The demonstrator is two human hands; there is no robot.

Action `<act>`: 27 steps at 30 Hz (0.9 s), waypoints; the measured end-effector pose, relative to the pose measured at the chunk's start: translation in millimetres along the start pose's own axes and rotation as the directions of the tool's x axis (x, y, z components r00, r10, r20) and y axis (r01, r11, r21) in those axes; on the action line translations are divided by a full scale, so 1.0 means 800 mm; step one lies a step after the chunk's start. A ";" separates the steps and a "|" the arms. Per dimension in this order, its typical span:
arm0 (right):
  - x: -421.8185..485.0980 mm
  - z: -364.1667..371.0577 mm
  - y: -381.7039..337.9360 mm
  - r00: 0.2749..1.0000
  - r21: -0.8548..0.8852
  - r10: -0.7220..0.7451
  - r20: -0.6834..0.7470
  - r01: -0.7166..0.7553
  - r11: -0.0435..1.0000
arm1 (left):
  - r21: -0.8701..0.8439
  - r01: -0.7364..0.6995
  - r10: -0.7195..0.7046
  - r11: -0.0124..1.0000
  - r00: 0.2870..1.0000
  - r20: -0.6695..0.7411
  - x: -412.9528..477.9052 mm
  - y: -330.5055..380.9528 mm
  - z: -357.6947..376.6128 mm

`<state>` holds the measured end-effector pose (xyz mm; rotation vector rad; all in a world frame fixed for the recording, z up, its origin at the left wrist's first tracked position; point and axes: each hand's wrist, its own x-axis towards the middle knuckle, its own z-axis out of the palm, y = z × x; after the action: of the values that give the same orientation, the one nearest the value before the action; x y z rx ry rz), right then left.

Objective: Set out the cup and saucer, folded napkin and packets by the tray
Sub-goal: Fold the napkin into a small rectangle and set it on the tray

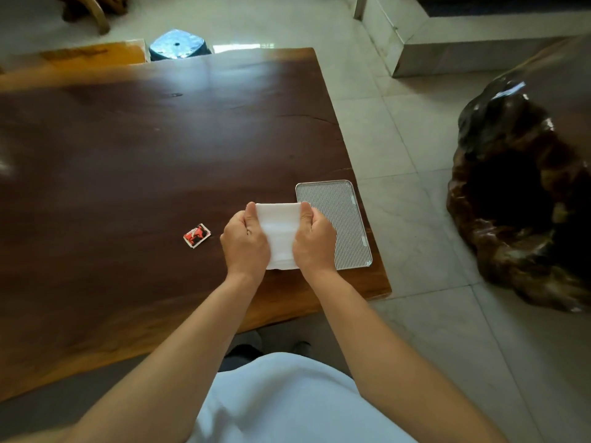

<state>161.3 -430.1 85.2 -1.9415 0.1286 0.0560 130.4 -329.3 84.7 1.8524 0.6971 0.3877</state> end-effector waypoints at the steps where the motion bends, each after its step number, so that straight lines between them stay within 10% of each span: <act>1: 0.001 -0.001 -0.001 1.000 0.013 0.022 0.005 -0.022 1.000 | -0.038 0.028 -0.027 0.999 0.999 0.027 0.000 0.001 0.002; 6: 0.005 -0.014 -0.004 0.953 0.148 0.215 0.213 -0.249 0.957 | -0.145 0.097 -0.075 0.985 0.985 0.153 0.011 -0.006 -0.008; 10: 0.021 -0.034 -0.009 0.667 0.417 0.291 0.686 -0.688 0.595 | -0.026 -0.034 0.040 0.999 0.961 0.275 0.028 -0.011 -0.017; 12: 0.021 -0.027 -0.014 0.612 0.387 0.228 0.757 -0.701 0.599 | 0.054 -0.091 0.074 0.994 0.963 0.259 0.033 -0.012 -0.017; 21: 0.033 0.033 -0.033 0.692 0.427 0.345 0.635 -0.685 0.590 | 0.206 -0.211 0.171 0.956 0.965 0.199 0.095 -0.022 -0.049; 27: 0.044 0.049 -0.040 0.726 0.416 0.370 0.580 -0.654 0.632 | 0.167 -0.048 0.011 0.985 0.976 0.217 0.112 -0.030 -0.040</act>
<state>200.4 -384.7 97.0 -1.1411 0.3689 0.7741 175.3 -243.5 69.5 2.0330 0.5686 0.1452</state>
